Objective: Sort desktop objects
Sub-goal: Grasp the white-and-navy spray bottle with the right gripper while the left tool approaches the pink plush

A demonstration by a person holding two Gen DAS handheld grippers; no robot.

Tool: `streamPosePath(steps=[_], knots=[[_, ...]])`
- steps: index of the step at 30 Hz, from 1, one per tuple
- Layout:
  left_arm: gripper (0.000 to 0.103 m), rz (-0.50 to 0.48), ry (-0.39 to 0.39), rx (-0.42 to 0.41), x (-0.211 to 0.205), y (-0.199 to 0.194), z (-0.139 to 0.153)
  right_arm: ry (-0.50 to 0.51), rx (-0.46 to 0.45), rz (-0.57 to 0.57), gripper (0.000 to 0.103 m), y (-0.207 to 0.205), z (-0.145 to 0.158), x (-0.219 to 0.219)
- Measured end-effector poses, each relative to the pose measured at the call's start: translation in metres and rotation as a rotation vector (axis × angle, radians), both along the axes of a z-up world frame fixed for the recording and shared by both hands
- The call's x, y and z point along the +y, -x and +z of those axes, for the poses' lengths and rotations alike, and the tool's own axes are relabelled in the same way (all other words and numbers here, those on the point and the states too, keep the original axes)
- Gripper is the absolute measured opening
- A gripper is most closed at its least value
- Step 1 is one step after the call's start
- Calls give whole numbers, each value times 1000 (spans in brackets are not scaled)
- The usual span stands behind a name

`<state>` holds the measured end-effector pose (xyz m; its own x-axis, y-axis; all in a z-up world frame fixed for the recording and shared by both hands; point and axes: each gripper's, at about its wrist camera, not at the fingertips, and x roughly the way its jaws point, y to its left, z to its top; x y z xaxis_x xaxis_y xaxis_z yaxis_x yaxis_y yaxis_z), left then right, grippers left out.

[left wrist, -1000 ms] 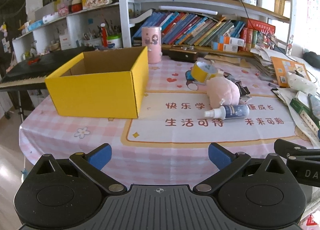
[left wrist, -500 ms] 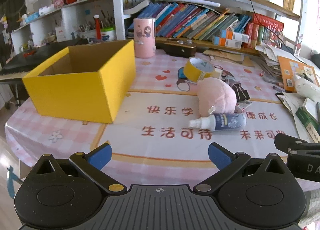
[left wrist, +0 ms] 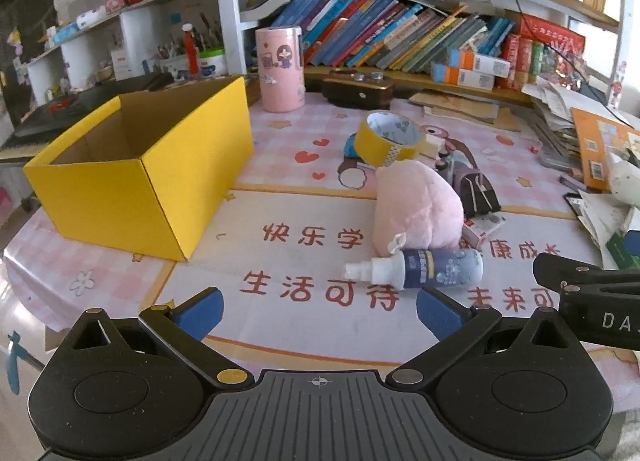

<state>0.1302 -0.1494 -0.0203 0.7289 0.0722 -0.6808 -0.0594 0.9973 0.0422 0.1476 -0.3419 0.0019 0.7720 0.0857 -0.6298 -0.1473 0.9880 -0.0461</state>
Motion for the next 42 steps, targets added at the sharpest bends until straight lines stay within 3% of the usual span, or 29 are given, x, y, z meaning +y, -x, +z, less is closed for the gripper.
streamPosePath(steps=[6,14,21,23,29,34,42], knots=[[103,110,-5,-31,11,1,7,-41,30,99,100,-22,-5,4],[103,228,-21,-32,29,2,12,-69,107,274,86,-50,-17,32],[103,272,-39,-36,35,4,16,71,121,480,75,-65,-39,66],[103,289,-43,-35,38,6,17,101,122,515,69,-69,-45,71],[103,325,-57,-28,45,12,18,149,137,587,65,-79,-62,78],[103,313,-54,-29,43,13,19,113,158,596,38,-79,-59,70],[103,216,-15,-39,25,-3,17,39,211,488,31,-54,-49,25]])
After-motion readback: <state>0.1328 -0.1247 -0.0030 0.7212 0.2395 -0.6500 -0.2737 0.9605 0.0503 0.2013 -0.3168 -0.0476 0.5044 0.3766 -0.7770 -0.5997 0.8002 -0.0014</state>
